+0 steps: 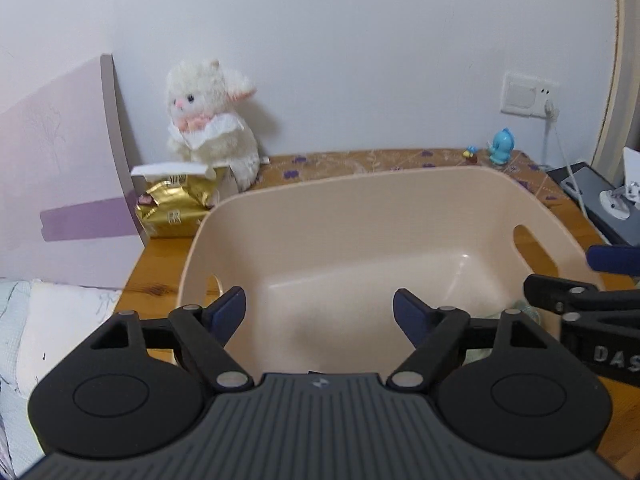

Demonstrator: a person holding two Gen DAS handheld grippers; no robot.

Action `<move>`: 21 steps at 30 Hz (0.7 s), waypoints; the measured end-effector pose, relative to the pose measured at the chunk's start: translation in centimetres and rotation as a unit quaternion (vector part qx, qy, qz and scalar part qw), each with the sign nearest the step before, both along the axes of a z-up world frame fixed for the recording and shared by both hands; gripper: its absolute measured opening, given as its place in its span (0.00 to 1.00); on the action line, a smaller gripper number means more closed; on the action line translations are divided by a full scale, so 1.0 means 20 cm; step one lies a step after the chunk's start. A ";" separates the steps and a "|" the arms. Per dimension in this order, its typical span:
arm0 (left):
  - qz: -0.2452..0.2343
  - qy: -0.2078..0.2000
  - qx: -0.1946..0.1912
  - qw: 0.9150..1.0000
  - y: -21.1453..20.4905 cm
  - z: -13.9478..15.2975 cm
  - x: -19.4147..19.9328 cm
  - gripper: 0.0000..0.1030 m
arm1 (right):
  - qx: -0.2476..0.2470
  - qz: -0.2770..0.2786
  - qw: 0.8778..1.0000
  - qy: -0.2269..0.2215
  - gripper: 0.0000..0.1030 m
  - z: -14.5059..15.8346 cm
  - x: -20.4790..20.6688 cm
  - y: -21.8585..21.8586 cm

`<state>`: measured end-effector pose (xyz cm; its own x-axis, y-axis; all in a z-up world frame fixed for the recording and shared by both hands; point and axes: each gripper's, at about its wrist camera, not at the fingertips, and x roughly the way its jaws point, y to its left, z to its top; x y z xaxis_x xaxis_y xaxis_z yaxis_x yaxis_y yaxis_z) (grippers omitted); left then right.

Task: Organize objects
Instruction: 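Carry the scrunchie and black cube over the basket and release both, then move both tools back toward the remaining items on the table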

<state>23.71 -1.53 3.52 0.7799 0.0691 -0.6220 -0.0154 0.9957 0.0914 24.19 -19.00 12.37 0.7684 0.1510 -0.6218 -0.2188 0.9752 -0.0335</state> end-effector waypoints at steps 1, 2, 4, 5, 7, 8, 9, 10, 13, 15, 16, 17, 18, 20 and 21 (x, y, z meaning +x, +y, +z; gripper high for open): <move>0.000 -0.005 -0.002 1.000 0.00 0.02 -0.02 0.83 | 0.001 0.002 1.000 -0.008 0.78 0.03 -0.03 -0.02; 0.000 -0.010 -0.002 1.000 0.00 0.04 -0.05 0.86 | 0.000 0.003 1.000 -0.015 0.86 0.06 -0.06 -0.03; -0.003 -0.023 0.000 1.000 -0.01 0.09 -0.12 0.87 | -0.007 0.006 1.000 -0.028 0.95 0.11 -0.13 -0.05; -0.005 -0.026 0.002 1.000 -0.02 0.10 -0.14 0.87 | -0.011 0.008 0.999 -0.032 0.97 0.13 -0.16 -0.06; -0.011 -0.029 0.001 1.000 -0.03 0.12 -0.21 0.87 | -0.017 0.010 0.999 -0.039 0.98 0.16 -0.22 -0.09; -0.013 -0.029 -0.001 0.999 -0.03 0.13 -0.24 0.87 | -0.018 0.011 0.999 -0.039 0.99 0.16 -0.25 -0.10; -0.015 -0.029 -0.002 0.999 -0.04 0.13 -0.28 0.87 | -0.019 0.012 0.999 -0.038 0.99 0.16 -0.27 -0.11; -0.016 -0.029 -0.004 0.999 -0.04 0.12 -0.31 0.87 | -0.020 0.013 0.999 -0.035 1.00 0.16 -0.30 -0.13; -0.017 -0.029 -0.011 0.999 -0.05 0.11 -0.41 0.88 | -0.025 0.014 0.999 -0.035 1.00 0.17 -0.38 -0.15; -0.018 -0.027 -0.012 0.999 -0.06 0.09 -0.48 0.88 | -0.030 0.013 0.999 -0.036 1.00 0.16 -0.44 -0.17; -0.018 -0.026 -0.012 0.999 -0.06 0.08 -0.51 0.88 | -0.033 0.013 0.999 -0.036 1.00 0.15 -0.46 -0.18; -0.017 -0.026 -0.012 0.999 -0.06 0.07 -0.54 0.88 | -0.036 0.015 0.999 -0.035 1.00 0.15 -0.48 -0.19; -0.016 -0.025 -0.012 0.999 -0.05 0.06 -0.57 0.88 | -0.039 0.017 0.999 -0.034 1.00 0.14 -0.51 -0.19; -0.016 -0.024 -0.012 1.000 -0.05 0.04 -0.63 0.88 | -0.046 0.023 0.998 -0.029 1.00 0.11 -0.56 -0.20; -0.014 -0.024 -0.014 1.000 -0.05 0.03 -0.66 0.88 | -0.050 0.026 0.998 -0.026 1.00 0.10 -0.59 -0.21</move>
<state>10.56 -2.45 4.11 0.8099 0.0303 -0.5858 0.0083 0.9980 0.0630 12.45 -23.18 14.33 0.7934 0.1301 -0.5946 -0.2636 0.9539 -0.1431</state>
